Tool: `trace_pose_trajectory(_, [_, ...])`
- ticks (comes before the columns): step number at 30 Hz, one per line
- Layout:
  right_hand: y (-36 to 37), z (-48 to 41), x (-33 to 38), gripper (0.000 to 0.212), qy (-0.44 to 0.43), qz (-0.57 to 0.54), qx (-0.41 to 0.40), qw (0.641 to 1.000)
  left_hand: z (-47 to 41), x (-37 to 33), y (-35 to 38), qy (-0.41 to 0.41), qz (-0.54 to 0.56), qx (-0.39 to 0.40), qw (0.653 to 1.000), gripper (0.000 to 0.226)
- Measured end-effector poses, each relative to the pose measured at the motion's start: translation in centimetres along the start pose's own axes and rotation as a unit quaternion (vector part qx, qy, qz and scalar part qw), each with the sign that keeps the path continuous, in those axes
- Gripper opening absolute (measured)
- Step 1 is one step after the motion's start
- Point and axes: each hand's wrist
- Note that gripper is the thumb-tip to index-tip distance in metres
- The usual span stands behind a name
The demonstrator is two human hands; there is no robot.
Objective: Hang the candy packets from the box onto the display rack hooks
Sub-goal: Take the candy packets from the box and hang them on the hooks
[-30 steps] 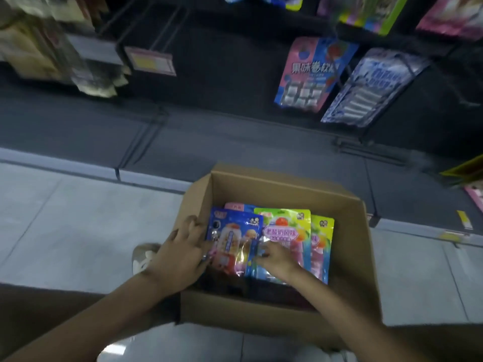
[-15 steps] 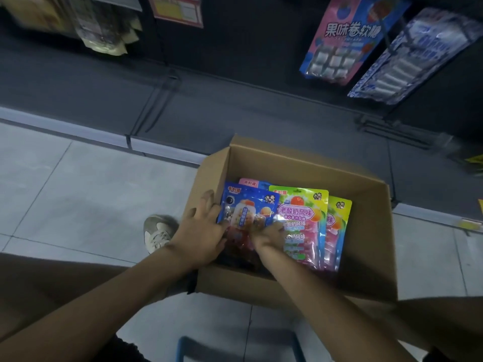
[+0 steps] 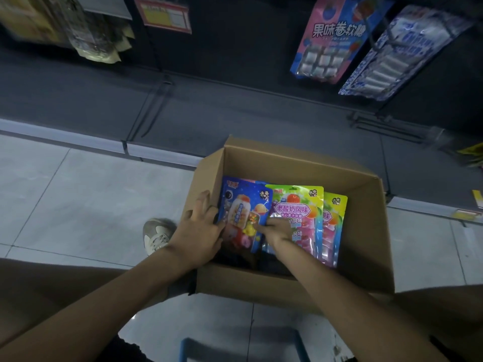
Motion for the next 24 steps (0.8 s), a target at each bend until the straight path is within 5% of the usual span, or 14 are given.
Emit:
trace_pose_trajectory(5, [-4.8, 2.6, 2.0, 0.018, -0.070, -0.049, -0.010, 0.996, -0.5, -0.1, 0.5, -0.014, -0.005, -0.016, 1.000, 0.049])
trace_pose_trajectory(18, [-16.5, 10.5, 6.7, 0.010, -0.195, 0.062, 0.010, 0.979, -2.4, -0.1, -1.2, -0.034, -0.026, -0.139, 0.989, 0.040])
trace_pose_trajectory(21, [-17.1, 12.8, 8.5, 0.014, -0.210, 0.084, 0.042, 0.973, -3.2, -0.6, -1.5, -0.029, 0.043, -0.161, 0.986, 0.042])
trace_pose_trajectory(24, [-17.8, 15.2, 9.6, 0.018, -0.218, 0.026, 0.072, 0.973, -3.2, -2.2, -3.4, -0.007, 0.312, -0.164, 0.936, 0.025])
Point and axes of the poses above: each hand's wrist, its own z-axis away from the middle knuckle, its own y-axis out of the palm, x = y × z, and after that the axes turned 10 degrees about x, right-handed
